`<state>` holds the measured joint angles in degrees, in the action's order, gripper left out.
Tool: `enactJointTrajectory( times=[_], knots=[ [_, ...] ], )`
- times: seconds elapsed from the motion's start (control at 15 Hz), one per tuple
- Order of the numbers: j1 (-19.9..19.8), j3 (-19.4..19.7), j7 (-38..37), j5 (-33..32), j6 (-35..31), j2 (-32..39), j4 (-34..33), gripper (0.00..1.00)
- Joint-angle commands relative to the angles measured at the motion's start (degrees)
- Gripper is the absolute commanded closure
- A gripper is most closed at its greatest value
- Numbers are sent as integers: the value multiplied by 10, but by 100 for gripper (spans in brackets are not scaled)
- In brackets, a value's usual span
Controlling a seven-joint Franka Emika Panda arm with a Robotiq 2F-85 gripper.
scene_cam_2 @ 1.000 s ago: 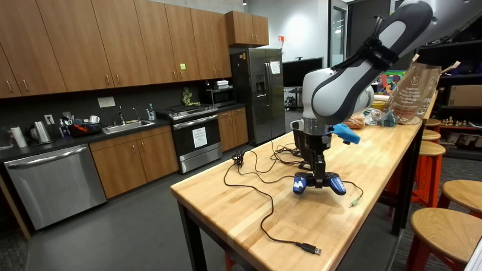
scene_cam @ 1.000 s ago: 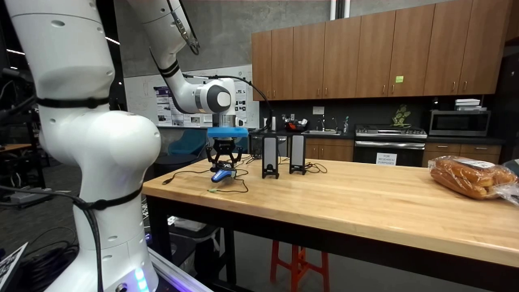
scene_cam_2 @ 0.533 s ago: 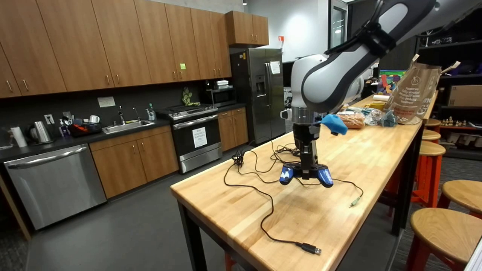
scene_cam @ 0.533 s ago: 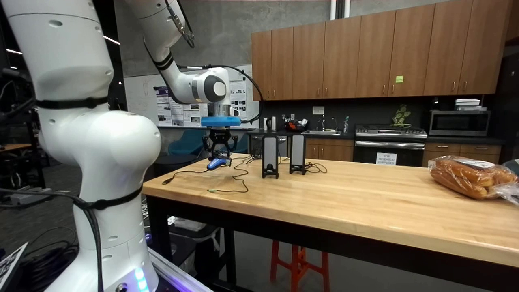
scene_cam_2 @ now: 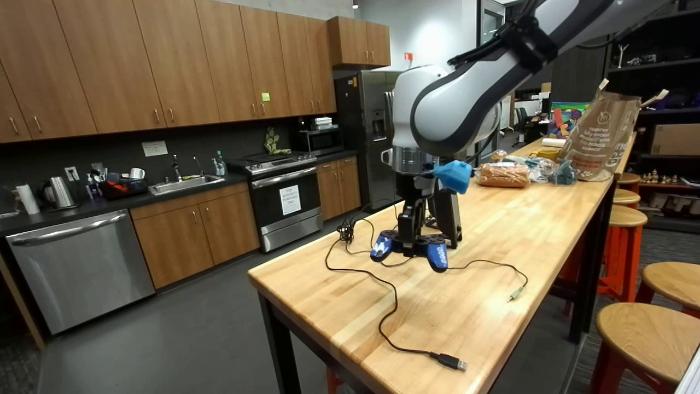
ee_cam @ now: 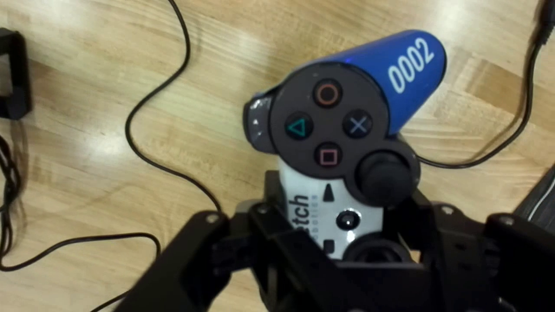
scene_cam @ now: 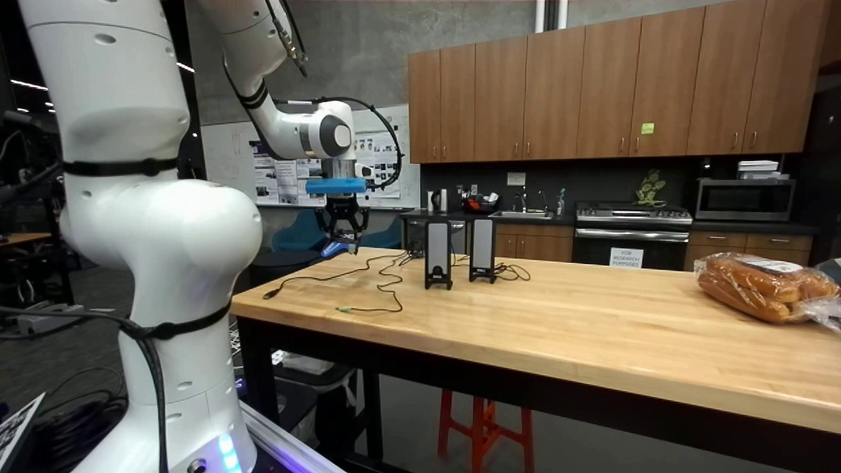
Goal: Move the controller to the left edge of the table
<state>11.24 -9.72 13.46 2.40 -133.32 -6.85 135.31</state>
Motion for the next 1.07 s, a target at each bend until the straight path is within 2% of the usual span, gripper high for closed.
enactJointTrajectory(
  times=[0.0,0.47,1.0],
  knots=[
    [7,-17,-73,-9,14,35,-51,64],
    [18,-41,-201,-29,13,118,-137,64],
    [50,-35,-305,-48,15,206,-221,64]
  ],
)
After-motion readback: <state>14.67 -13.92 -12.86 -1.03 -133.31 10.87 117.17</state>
